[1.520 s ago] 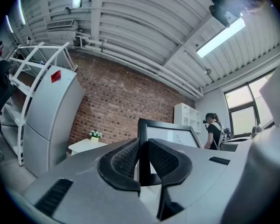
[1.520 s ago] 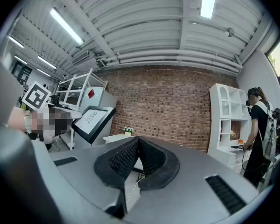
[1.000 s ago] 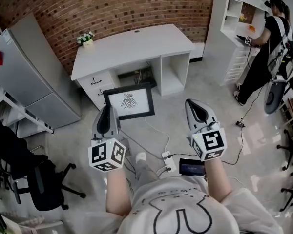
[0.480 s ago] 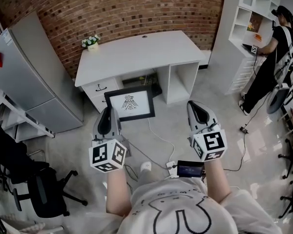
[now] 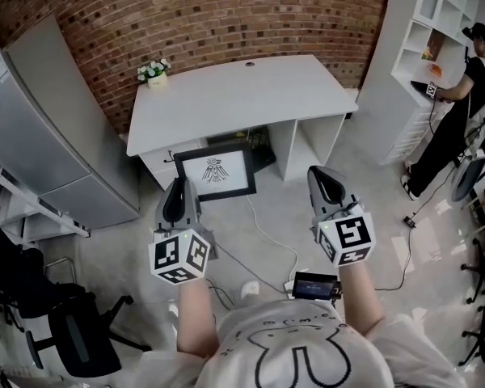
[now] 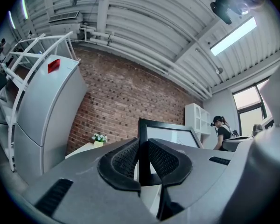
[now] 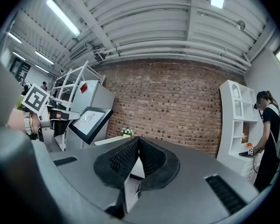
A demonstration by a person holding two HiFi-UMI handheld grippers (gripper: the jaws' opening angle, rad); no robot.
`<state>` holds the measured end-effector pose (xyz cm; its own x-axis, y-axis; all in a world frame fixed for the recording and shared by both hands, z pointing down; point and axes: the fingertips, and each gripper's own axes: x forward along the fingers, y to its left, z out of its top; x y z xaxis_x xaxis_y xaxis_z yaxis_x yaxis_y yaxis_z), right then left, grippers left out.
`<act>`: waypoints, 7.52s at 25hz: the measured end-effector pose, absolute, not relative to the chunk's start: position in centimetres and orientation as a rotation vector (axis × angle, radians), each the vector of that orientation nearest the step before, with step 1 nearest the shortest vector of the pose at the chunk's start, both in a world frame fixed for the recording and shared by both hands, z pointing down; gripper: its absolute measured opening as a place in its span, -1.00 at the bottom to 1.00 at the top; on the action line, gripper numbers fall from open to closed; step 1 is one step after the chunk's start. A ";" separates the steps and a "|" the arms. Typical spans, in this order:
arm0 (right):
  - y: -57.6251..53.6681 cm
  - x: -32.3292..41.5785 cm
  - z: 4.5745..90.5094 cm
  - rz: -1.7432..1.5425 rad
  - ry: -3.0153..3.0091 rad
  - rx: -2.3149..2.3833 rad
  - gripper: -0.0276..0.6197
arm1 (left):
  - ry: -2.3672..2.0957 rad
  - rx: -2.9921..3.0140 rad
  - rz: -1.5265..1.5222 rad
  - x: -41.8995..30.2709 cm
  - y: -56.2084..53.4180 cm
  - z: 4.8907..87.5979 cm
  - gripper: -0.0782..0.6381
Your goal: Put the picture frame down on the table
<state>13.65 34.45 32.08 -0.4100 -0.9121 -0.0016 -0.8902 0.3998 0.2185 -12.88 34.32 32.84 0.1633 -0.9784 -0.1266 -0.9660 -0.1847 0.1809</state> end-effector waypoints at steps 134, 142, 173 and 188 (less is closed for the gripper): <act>-44.4 8.6 40.5 0.050 -2.444 1.482 -0.86 | -1.936 2.135 -0.132 -19.4 -42.6 40.8 -0.59; -45.9 8.8 43.4 0.131 -2.421 1.446 -0.86 | -1.919 2.083 -0.058 -19.2 -43.5 43.8 -0.59; -48.8 8.7 56.3 0.540 -2.252 1.316 -0.86 | -1.756 1.769 0.199 -19.1 -44.7 58.3 -0.59; -49.5 8.1 59.2 0.628 -2.198 1.286 -0.86 | -1.715 1.672 0.302 -19.6 -45.1 62.2 -0.59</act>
<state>8.09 -49.55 59.24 -0.4191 -0.6489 0.6350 -0.8864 0.4437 -0.1316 -19.62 -45.07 62.20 0.0908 -0.7763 0.6238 -0.9427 0.1349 0.3051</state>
